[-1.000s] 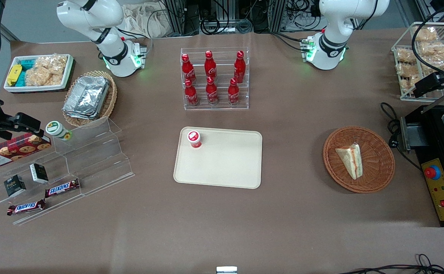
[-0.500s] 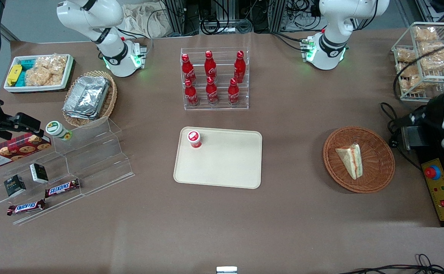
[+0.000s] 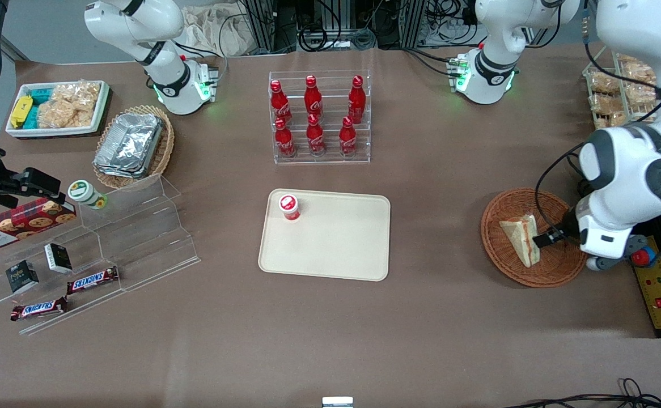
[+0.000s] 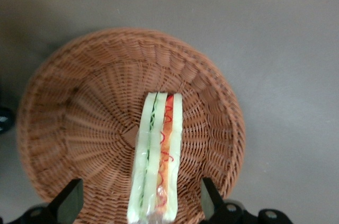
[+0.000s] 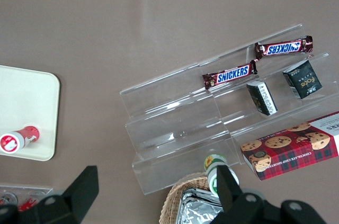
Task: Place sandwich from basket to tray
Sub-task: 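Close the left gripper on the wrapped sandwich wedge, then lift the sandwich and carry it with the left gripper over the white tray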
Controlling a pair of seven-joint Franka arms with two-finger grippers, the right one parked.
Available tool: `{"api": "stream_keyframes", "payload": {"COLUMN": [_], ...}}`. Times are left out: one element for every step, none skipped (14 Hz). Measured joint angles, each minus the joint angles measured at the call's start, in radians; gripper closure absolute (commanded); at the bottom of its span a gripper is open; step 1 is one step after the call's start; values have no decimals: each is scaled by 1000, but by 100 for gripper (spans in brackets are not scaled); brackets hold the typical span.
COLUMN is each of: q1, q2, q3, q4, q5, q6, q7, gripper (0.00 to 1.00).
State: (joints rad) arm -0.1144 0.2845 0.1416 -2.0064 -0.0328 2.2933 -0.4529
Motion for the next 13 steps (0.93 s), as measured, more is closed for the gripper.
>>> {"api": "stream_keyframes", "payload": {"q1": [-1,-2,-6,-11,-15,-19,-24,-29,-32,-33,-34,-34,-35], "q2": [14,29,42,54,64,72,78,79,76,70,57,33,2], "q3": [-1,-2,-3,-3,-4,-5,-5,-5,-5,-5,-5,-5,-5], "q4": [-30,-58,-79,-99,-116,-126,-130,-130,-129,-124,-114,-90,-52], "q5": [-5,-6,-7,-7,-8,-8,-8,-9,-9,-9,-9,-8,-7], "q6": [49,92,130,166,192,207,213,214,214,210,190,135,50], "q7": [-2,-3,-4,-6,-7,-8,-10,-14,-18,-19,-19,-18,-13], "gripper": [0,0,0,8,33,63,84,98,100,100,100,100,100]}}
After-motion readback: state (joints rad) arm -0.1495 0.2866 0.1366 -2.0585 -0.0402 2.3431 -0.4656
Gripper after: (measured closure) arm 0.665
